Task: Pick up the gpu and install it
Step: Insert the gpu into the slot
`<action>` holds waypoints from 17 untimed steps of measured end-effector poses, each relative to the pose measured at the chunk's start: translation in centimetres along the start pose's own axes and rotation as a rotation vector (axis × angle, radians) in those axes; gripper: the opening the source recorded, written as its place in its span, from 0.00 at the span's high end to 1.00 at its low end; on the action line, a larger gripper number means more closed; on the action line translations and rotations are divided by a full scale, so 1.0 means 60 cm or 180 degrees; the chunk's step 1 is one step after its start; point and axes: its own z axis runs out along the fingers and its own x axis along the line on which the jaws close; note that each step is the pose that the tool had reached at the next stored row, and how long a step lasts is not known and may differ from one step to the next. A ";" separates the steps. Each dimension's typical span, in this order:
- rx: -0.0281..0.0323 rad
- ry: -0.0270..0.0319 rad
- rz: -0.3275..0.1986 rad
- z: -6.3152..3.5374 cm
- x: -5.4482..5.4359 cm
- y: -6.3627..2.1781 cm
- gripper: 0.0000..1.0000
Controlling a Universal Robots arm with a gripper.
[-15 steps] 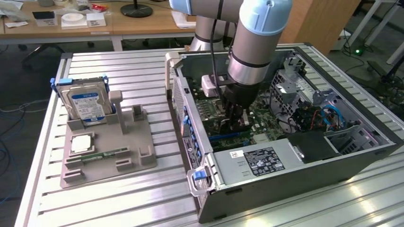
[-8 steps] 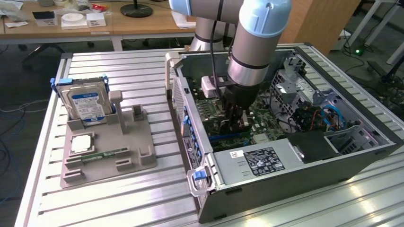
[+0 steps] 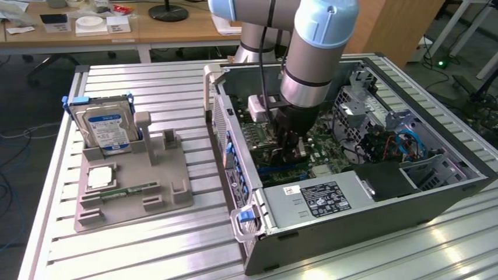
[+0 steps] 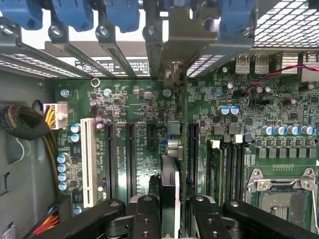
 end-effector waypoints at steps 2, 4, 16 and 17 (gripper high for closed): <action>0.0000 -0.0003 0.0000 0.002 0.000 0.000 0.73; 0.0000 -0.0004 0.0000 0.004 0.000 0.000 0.73; 0.0000 -0.0012 0.0000 0.009 0.000 0.000 0.73; 0.0001 -0.0013 0.0000 0.009 0.000 0.001 0.73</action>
